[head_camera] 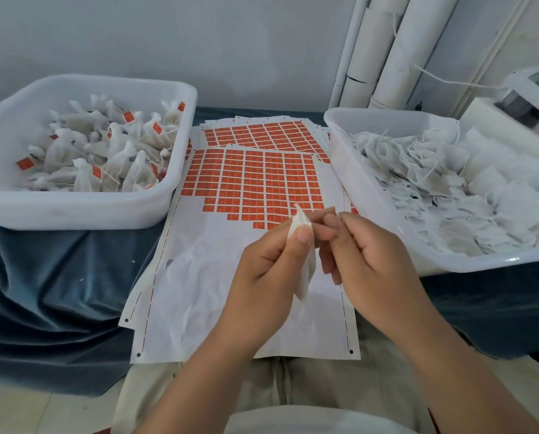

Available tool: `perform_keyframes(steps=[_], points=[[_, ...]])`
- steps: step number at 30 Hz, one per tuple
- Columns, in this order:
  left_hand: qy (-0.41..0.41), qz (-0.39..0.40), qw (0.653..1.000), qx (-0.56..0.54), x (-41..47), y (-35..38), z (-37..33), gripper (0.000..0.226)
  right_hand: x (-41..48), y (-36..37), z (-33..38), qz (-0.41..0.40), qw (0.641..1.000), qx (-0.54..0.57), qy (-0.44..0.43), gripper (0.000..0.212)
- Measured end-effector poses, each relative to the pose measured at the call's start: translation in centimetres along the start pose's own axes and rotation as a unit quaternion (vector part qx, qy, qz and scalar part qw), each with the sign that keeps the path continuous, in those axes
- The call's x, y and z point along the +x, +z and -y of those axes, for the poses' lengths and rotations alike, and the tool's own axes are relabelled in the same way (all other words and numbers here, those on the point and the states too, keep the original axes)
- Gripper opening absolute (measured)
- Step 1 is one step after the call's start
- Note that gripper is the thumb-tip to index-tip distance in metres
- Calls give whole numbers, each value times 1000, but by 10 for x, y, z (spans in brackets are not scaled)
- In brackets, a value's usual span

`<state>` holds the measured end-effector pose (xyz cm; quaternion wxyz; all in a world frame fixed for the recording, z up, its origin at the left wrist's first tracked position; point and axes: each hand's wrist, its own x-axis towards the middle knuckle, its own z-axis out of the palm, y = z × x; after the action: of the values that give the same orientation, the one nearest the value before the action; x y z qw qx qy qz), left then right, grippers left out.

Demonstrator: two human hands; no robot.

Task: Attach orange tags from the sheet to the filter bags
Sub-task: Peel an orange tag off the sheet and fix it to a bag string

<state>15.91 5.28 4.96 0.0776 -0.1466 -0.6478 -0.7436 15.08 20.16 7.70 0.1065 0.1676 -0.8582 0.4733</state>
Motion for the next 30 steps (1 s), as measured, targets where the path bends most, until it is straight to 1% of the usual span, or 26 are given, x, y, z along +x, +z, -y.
perform_keyframes(steps=[2,3,5,7,9,13,17,20,22,23,24,26,28,30], points=[[-26,-40,999,-14,-1,-1,-1,36,-2,3,0,23,1000,10,-2,35],[-38,-59,997,-18,-1,-2,-2,37,-3,4,-1,37,999,-2,-9,36],[-54,-87,995,-4,0,-4,-3,37,-2,4,-3,35,996,-70,-45,37],[-51,-102,993,37,2,-5,-4,37,1,2,-4,-17,981,-163,-105,35],[-31,-102,991,81,3,-5,-3,35,3,0,-7,-74,962,-212,-155,31],[-7,-64,984,164,5,-6,-1,33,1,0,-15,-140,938,-235,-214,24],[0,-41,982,185,6,-10,-1,32,2,0,-15,-167,933,-227,-225,23],[-6,8,972,236,7,-13,3,35,4,-1,-17,-161,926,-233,-248,19],[27,60,951,302,5,-16,8,42,6,-2,-18,-128,923,-242,-272,20],[45,85,942,322,4,-17,9,41,6,-3,-17,-104,925,-238,-277,21],[55,107,939,323,3,-18,10,39,7,-4,-16,-79,932,-224,-273,21],[51,141,944,292,1,-22,10,38,6,-6,-12,-29,959,-162,-229,18],[56,162,942,289,1,-25,11,42,6,-7,-7,9,986,-81,-148,11],[65,182,932,307,0,-27,12,41,7,-8,-5,41,998,7,-53,9]])
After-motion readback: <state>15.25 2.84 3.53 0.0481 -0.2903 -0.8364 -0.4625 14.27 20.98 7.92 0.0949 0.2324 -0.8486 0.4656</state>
